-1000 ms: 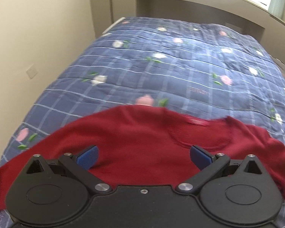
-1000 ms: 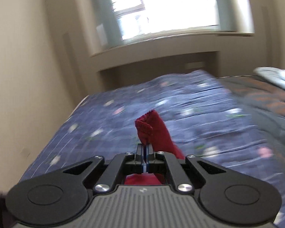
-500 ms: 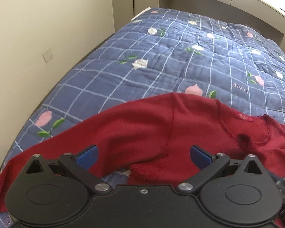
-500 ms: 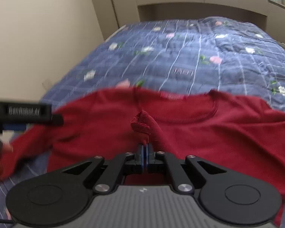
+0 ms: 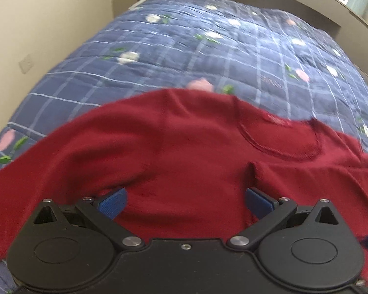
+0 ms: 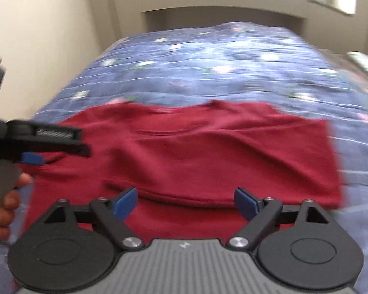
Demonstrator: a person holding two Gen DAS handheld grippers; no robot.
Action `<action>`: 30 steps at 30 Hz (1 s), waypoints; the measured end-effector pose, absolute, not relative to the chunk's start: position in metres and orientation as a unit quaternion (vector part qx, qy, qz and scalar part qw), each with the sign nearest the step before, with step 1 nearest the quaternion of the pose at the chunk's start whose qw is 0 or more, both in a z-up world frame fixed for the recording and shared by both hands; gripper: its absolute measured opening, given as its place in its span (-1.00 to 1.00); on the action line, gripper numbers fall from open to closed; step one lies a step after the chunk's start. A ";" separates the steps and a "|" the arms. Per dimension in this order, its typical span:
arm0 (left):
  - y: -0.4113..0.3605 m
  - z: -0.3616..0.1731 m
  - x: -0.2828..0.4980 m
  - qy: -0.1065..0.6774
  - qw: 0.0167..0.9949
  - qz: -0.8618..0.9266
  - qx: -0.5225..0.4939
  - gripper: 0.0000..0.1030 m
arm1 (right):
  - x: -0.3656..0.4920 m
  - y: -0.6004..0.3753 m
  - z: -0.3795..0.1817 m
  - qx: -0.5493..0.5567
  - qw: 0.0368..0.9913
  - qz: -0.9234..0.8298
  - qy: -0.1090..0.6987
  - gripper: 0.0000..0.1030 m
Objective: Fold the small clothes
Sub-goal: 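Lift the held sleeve with the right gripper and lay it across the sweater body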
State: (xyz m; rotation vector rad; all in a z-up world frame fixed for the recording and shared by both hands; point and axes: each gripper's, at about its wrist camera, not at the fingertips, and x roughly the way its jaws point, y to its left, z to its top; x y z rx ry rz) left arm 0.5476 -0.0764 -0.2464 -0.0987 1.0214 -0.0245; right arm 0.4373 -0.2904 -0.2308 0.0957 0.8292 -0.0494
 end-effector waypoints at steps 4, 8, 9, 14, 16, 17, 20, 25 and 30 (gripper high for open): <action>-0.101 -0.263 0.545 0.503 0.864 -0.013 -0.015 0.99 | 0.410 -0.336 -0.236 0.022 0.906 -0.139 0.400 0.93; -0.114 -0.278 0.542 0.512 0.859 0.006 0.014 0.99 | 0.394 -0.377 -0.255 -0.012 0.882 -0.231 0.410 0.93; -0.114 -0.279 0.541 0.509 0.861 0.009 0.013 0.99 | 0.392 -0.382 -0.259 -0.021 0.881 -0.239 0.407 0.93; -0.115 -0.281 0.537 0.503 0.864 0.026 0.002 0.99 | 0.394 -0.397 -0.271 -0.054 0.895 -0.234 0.377 0.67; -0.116 -0.282 0.535 0.500 0.865 0.032 0.001 0.99 | 0.401 -0.397 -0.272 -0.067 0.902 -0.218 0.366 0.24; -0.116 -0.282 0.535 0.500 0.866 0.034 0.001 0.99 | 0.406 -0.398 -0.273 -0.074 0.904 -0.211 0.365 0.12; -0.119 -0.281 0.534 0.498 0.866 0.043 0.003 0.99 | 0.411 -0.394 -0.274 -0.084 0.908 -0.190 0.364 -0.37; -0.121 -0.281 0.533 0.500 0.864 0.056 0.005 0.99 | 0.401 -0.399 -0.270 -0.071 0.914 -0.163 0.363 -0.98; -0.122 -0.283 0.533 0.504 0.859 0.087 0.018 0.99 | 0.389 -0.417 -0.267 -0.034 0.905 -0.180 0.385 -1.00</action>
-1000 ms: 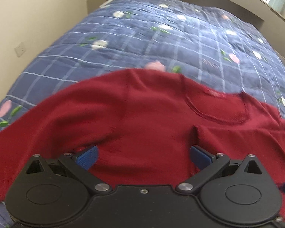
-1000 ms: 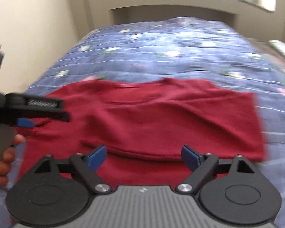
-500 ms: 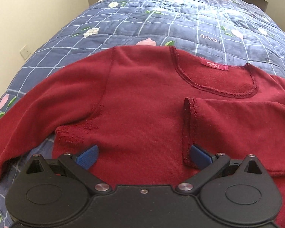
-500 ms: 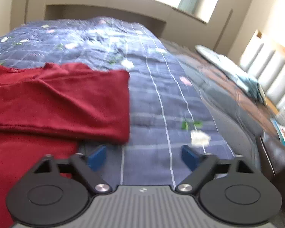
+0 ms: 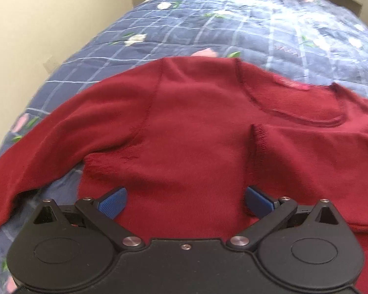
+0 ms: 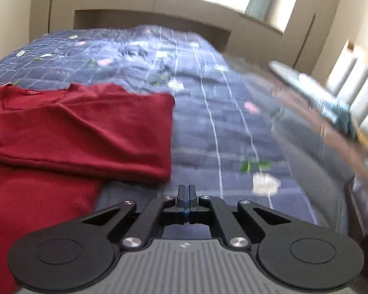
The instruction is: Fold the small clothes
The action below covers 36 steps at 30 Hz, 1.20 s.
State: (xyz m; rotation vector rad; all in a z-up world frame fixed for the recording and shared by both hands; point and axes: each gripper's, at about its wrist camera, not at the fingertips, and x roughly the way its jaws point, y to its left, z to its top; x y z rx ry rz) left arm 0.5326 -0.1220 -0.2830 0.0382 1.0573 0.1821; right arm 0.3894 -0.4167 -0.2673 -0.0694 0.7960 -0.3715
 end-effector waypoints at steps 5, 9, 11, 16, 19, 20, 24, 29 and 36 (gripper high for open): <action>-0.118 -0.273 0.520 0.510 0.853 0.111 0.027 0.99 | 0.384 -0.428 -0.259 -0.011 0.911 -0.140 0.388 -0.58; -0.113 -0.262 0.501 0.510 0.850 0.130 0.025 0.99 | 0.395 -0.431 -0.249 -0.017 0.919 -0.130 0.371 0.08; -0.109 -0.258 0.490 0.513 0.847 0.138 0.022 0.99 | 0.405 -0.431 -0.247 -0.016 0.922 -0.123 0.367 0.25; -0.090 -0.254 0.453 0.520 0.840 0.154 0.007 0.99 | 0.434 -0.427 -0.259 -0.028 0.910 -0.126 0.394 0.37; -0.075 -0.252 0.426 0.521 0.838 0.164 0.006 0.99 | 0.439 -0.424 -0.268 -0.037 0.902 -0.128 0.411 0.43; -0.069 -0.251 0.417 0.521 0.837 0.166 0.003 0.99 | 0.438 -0.423 -0.268 -0.042 0.901 -0.130 0.411 0.47; -0.045 -0.245 0.387 0.526 0.831 0.182 -0.013 0.99 | 0.433 -0.419 -0.262 -0.058 0.897 -0.142 0.415 0.84; -0.004 -0.235 0.362 0.520 0.821 0.232 -0.047 0.99 | 0.420 -0.408 -0.249 -0.047 0.893 -0.160 0.418 1.00; 0.074 -0.235 0.356 0.492 0.798 0.337 -0.082 0.99 | 0.395 -0.362 -0.231 -0.039 0.901 -0.138 0.410 1.00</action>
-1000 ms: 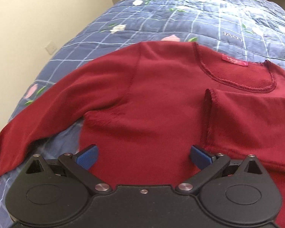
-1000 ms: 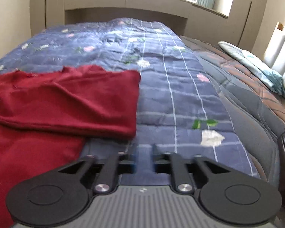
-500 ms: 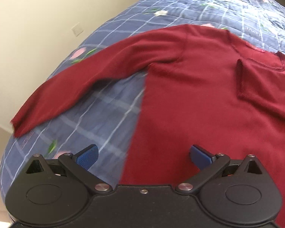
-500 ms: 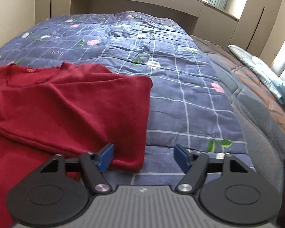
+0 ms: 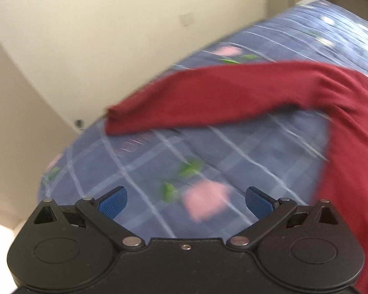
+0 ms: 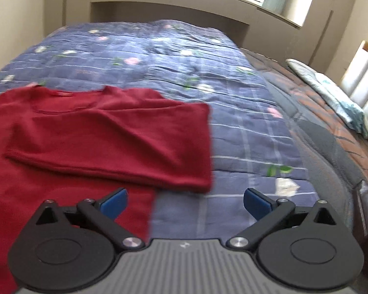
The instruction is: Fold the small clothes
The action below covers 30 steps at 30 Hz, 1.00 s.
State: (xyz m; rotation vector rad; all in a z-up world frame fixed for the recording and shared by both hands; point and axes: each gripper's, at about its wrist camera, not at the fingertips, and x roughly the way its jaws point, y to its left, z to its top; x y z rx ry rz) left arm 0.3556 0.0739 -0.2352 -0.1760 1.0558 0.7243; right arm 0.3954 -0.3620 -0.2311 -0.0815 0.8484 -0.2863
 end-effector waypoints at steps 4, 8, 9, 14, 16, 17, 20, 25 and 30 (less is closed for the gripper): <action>0.118 -0.243 0.356 0.473 0.796 0.371 -0.077 0.99 | 0.390 -0.324 -0.226 -0.042 0.903 -0.115 0.413 1.00; 0.158 -0.250 0.360 0.469 0.793 0.387 -0.036 0.99 | 0.387 -0.281 -0.223 -0.053 0.902 -0.097 0.418 1.00; 0.167 -0.252 0.361 0.471 0.794 0.383 -0.022 0.98 | 0.387 -0.271 -0.223 -0.055 0.901 -0.095 0.420 1.00; 0.204 -0.257 0.366 0.479 0.815 0.326 0.014 0.93 | 0.385 -0.221 -0.223 -0.053 0.901 -0.083 0.422 1.00; 0.215 -0.258 0.368 0.478 0.825 0.302 0.023 0.87 | 0.385 -0.205 -0.224 -0.054 0.901 -0.077 0.423 1.00; 0.220 -0.259 0.369 0.477 0.830 0.289 0.025 0.83 | 0.385 -0.197 -0.225 -0.057 0.901 -0.074 0.424 1.00; 0.235 -0.257 0.372 0.473 0.843 0.255 0.020 0.57 | 0.384 -0.176 -0.229 -0.065 0.900 -0.069 0.426 1.00; 0.262 -0.253 0.377 0.483 0.850 0.204 -0.051 -0.76 | 0.381 -0.163 -0.231 -0.046 0.897 -0.068 0.434 1.00; 0.278 -0.244 0.384 0.485 0.847 0.185 -0.117 -0.98 | 0.380 -0.161 -0.228 -0.038 0.899 -0.073 0.431 1.00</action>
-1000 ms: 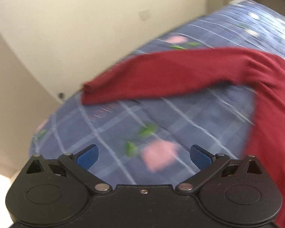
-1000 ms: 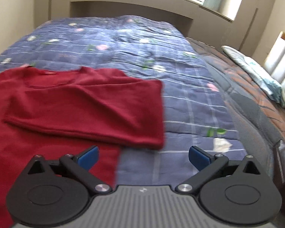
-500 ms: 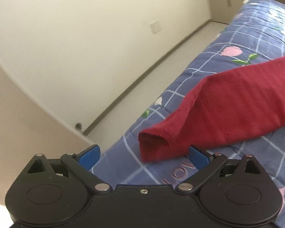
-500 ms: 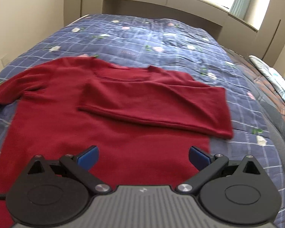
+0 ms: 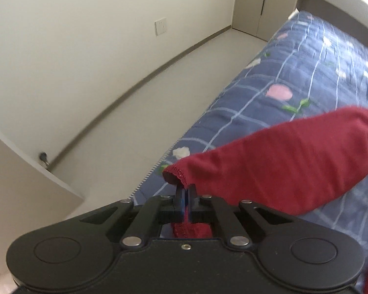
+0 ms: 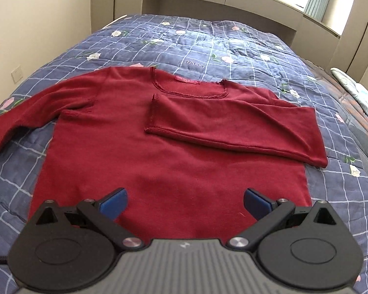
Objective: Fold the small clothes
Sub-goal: 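Grasp the other sleeve cuff with the left gripper and lift it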
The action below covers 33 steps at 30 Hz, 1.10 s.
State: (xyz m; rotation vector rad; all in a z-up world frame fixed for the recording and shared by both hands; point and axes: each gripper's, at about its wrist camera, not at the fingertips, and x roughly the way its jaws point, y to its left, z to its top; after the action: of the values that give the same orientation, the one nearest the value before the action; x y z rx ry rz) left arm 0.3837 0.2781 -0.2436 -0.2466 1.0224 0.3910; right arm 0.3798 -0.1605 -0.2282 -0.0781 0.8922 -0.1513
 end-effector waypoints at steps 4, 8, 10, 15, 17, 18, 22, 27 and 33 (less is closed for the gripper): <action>0.279 -0.227 0.396 0.481 0.851 0.168 -0.129 -0.98 | 0.379 -0.164 -0.227 -0.022 0.898 -0.080 0.431 1.00; 0.277 -0.218 0.404 0.485 0.850 0.159 -0.132 -0.99 | 0.376 -0.170 -0.225 -0.009 0.899 -0.088 0.429 1.00; 0.276 -0.209 0.402 0.477 0.854 0.151 -0.142 -0.99 | 0.374 -0.174 -0.225 -0.003 0.900 -0.090 0.427 1.00; 0.258 -0.178 0.406 0.437 0.875 0.127 -0.164 -0.99 | 0.373 -0.186 -0.228 0.011 0.898 -0.094 0.429 1.00; 0.247 -0.163 0.413 0.419 0.885 0.115 -0.168 -0.99 | 0.372 -0.190 -0.229 0.014 0.898 -0.094 0.430 1.00; 0.241 -0.155 0.416 0.409 0.890 0.109 -0.169 -0.99 | 0.371 -0.192 -0.228 0.015 0.898 -0.093 0.429 1.00; 0.210 -0.119 0.434 0.364 0.911 0.078 -0.176 -0.99 | 0.368 -0.204 -0.225 0.023 0.900 -0.089 0.425 1.00; 0.151 -0.078 0.465 0.326 0.931 0.022 -0.165 -0.99 | 0.366 -0.231 -0.219 0.035 0.903 -0.086 0.420 1.00; 0.055 -0.063 0.496 0.313 0.939 -0.047 -0.138 -0.99 | 0.360 -0.279 -0.213 0.040 0.904 -0.089 0.417 1.00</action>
State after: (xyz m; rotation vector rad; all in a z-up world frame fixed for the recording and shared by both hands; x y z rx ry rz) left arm 0.4962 0.0549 -0.0629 -0.2814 0.6385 -0.0951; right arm 0.3603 -0.2787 -0.2125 0.0822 0.8610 -0.1838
